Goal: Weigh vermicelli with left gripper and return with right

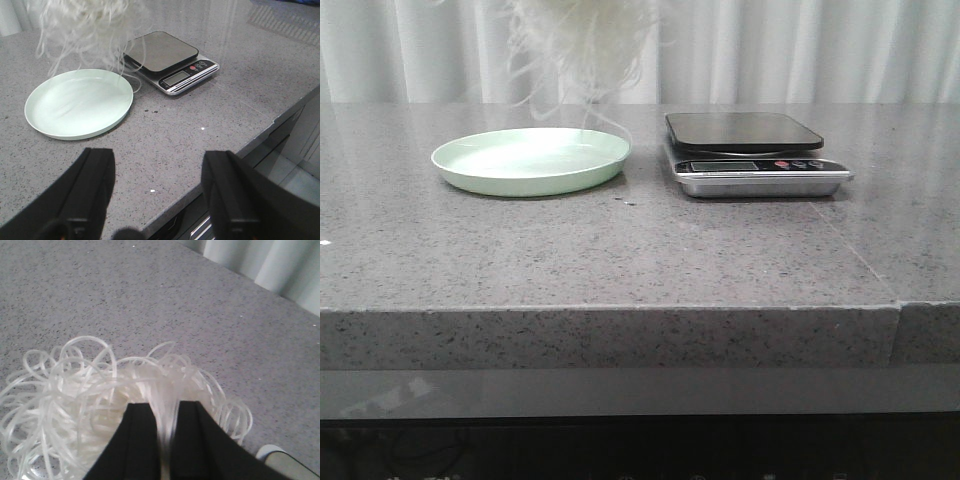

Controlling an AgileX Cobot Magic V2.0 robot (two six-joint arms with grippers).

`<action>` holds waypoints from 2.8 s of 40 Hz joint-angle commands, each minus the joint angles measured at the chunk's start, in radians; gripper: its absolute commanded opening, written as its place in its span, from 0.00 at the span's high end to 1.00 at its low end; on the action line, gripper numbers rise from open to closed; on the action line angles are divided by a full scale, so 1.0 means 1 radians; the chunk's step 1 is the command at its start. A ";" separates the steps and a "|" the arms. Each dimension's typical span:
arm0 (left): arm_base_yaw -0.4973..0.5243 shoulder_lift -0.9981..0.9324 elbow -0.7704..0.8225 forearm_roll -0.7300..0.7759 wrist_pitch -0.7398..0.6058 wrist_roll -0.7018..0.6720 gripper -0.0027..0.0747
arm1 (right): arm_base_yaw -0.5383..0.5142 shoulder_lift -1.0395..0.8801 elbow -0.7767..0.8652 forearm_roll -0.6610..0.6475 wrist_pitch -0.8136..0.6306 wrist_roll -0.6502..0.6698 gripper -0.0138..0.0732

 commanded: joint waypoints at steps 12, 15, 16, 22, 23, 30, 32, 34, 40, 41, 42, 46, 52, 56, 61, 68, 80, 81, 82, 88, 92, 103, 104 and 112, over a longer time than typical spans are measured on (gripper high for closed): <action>-0.007 0.005 -0.026 -0.008 -0.078 -0.010 0.35 | 0.039 0.062 -0.039 0.038 -0.119 -0.008 0.63; -0.007 0.005 -0.026 -0.008 -0.078 -0.010 0.35 | 0.039 0.084 -0.039 0.049 -0.108 -0.008 0.63; -0.007 0.005 -0.026 -0.008 -0.078 -0.010 0.35 | 0.039 0.090 -0.039 0.051 -0.104 -0.008 0.63; -0.007 0.005 -0.026 -0.008 -0.078 -0.010 0.35 | 0.039 0.121 -0.039 0.063 -0.088 -0.008 0.63; -0.007 0.005 -0.026 -0.008 -0.078 -0.010 0.35 | 0.039 0.124 -0.039 0.065 -0.085 -0.008 0.63; -0.007 0.005 -0.026 -0.008 -0.078 -0.010 0.35 | 0.039 0.144 -0.039 0.081 -0.063 -0.008 0.62; -0.007 0.005 -0.026 -0.008 -0.078 -0.010 0.35 | 0.039 0.145 -0.039 0.084 -0.058 -0.008 0.58; -0.007 0.005 -0.026 -0.008 -0.078 -0.010 0.35 | 0.039 0.145 -0.039 0.087 -0.056 -0.008 0.51; -0.007 0.005 -0.026 -0.008 -0.078 -0.010 0.35 | 0.039 0.145 -0.039 0.088 -0.053 -0.007 0.34; -0.007 0.005 -0.026 -0.008 -0.078 -0.010 0.35 | 0.039 0.145 -0.039 0.088 -0.051 -0.007 0.32; -0.007 0.005 -0.026 -0.008 -0.078 -0.010 0.35 | 0.039 0.143 -0.039 0.088 -0.048 -0.006 0.31; -0.007 0.005 -0.026 -0.008 -0.078 -0.010 0.35 | 0.038 0.125 -0.039 0.088 -0.032 -0.006 0.30; -0.007 0.005 -0.026 -0.008 -0.078 -0.010 0.35 | 0.036 0.066 -0.039 0.087 0.004 -0.006 0.30; -0.007 0.005 -0.026 -0.008 -0.078 -0.010 0.35 | 0.034 0.009 -0.039 0.087 0.065 0.016 0.30; -0.007 0.005 -0.026 -0.008 -0.078 -0.010 0.35 | 0.034 -0.073 -0.019 0.079 0.108 0.033 0.30; -0.007 0.005 -0.026 -0.008 -0.078 -0.010 0.35 | 0.034 -0.216 0.140 0.053 0.063 0.042 0.30; -0.007 0.005 -0.026 -0.008 -0.078 -0.010 0.35 | 0.034 -0.510 0.543 -0.005 -0.059 0.048 0.30; -0.007 0.005 -0.026 -0.008 -0.078 -0.010 0.35 | 0.034 -0.538 0.577 -0.008 -0.063 0.048 0.30; -0.007 0.005 -0.026 -0.008 -0.078 -0.010 0.35 | 0.034 -0.559 0.603 -0.010 -0.070 0.048 0.30; -0.007 0.005 -0.026 -0.008 -0.078 -0.010 0.35 | 0.034 -0.705 0.771 -0.012 -0.100 0.063 0.30; -0.007 0.005 -0.026 -0.008 -0.078 -0.010 0.35 | 0.034 -0.810 0.883 -0.012 -0.105 0.068 0.30; -0.007 0.005 -0.026 -0.008 -0.078 -0.010 0.35 | 0.034 -1.081 1.134 -0.012 -0.103 0.086 0.30; -0.007 0.005 -0.026 -0.008 -0.078 -0.010 0.35 | 0.034 -1.099 1.150 -0.012 -0.104 0.094 0.30; -0.007 0.005 -0.026 -0.008 -0.078 -0.010 0.35 | 0.034 -1.274 1.245 -0.012 -0.084 0.109 0.30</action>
